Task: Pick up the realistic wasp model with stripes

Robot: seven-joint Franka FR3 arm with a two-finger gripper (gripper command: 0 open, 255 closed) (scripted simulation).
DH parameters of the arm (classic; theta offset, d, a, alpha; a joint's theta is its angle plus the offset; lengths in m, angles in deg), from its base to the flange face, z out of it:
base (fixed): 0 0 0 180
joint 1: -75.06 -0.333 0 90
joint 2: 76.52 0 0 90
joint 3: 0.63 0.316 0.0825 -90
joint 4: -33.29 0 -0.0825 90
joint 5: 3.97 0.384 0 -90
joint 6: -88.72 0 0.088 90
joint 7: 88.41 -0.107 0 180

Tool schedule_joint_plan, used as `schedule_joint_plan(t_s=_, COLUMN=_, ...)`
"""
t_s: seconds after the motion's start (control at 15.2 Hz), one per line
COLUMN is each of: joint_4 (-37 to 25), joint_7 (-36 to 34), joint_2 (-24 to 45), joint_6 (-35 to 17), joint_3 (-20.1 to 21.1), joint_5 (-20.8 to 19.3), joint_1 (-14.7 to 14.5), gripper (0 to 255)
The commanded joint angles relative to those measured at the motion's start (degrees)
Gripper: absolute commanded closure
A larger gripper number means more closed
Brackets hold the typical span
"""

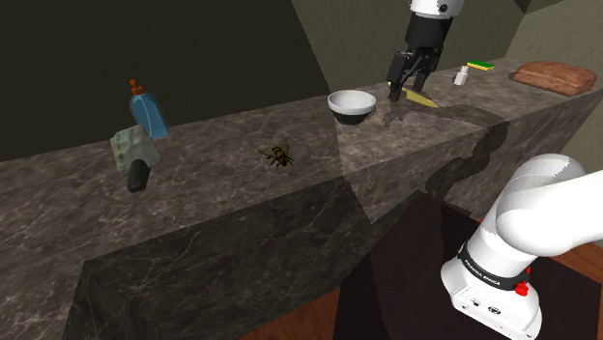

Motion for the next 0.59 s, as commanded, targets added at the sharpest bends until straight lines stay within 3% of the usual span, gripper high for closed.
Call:
schedule_joint_plan(t_s=0.0, joint_4=0.0, joint_7=0.0, joint_2=0.0, joint_6=0.0, joint_3=0.0, joint_5=0.0, joint_1=0.0, gripper=0)
schedule_joint_plan(t_s=0.53, joint_4=0.8, joint_7=-8.5, joint_2=11.5, joint_6=-12.8, joint_3=6.7, joint_5=2.1, joint_1=-1.2, gripper=0)
